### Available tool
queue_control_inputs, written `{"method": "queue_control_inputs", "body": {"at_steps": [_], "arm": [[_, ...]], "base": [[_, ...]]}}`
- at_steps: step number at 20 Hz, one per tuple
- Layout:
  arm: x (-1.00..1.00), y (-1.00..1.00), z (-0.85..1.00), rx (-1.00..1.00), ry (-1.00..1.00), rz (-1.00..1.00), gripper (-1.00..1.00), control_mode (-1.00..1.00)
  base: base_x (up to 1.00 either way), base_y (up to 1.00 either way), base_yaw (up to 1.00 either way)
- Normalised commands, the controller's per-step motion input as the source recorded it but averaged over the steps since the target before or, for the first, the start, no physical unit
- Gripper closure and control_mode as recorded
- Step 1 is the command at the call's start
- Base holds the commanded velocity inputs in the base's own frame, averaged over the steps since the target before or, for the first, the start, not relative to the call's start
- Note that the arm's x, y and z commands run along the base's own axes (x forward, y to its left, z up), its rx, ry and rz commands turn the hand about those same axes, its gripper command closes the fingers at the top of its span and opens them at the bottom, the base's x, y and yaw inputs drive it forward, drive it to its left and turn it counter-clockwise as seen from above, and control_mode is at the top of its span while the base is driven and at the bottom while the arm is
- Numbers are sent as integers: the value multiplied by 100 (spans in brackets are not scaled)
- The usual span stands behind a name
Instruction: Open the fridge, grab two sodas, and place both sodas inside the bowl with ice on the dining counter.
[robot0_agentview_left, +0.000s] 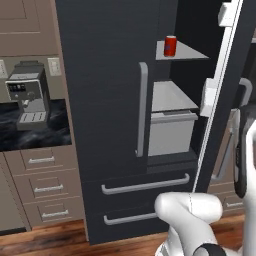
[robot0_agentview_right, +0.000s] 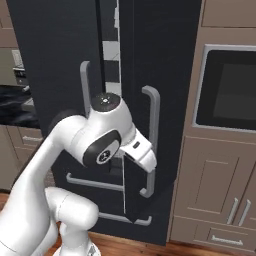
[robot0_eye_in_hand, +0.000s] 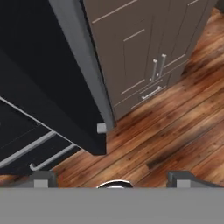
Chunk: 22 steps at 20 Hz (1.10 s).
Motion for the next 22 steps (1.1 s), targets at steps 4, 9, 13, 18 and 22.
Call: {"method": "queue_control_inputs", "body": {"at_steps": [4,9,13,18,22], "arm": [[0,82,34,-16,8,7,-100,-100],[37,91,22,-18,8,10,-100,-100],[90,63,12,-16,11,10,-100,-100],[99,40,17,-15,12,11,-100,-100],[99,17,23,-10,16,13,-100,-100]], "base": [[0,0,0],[0,0,0],[0,0,0],[0,0,0],[0,0,0]]}}
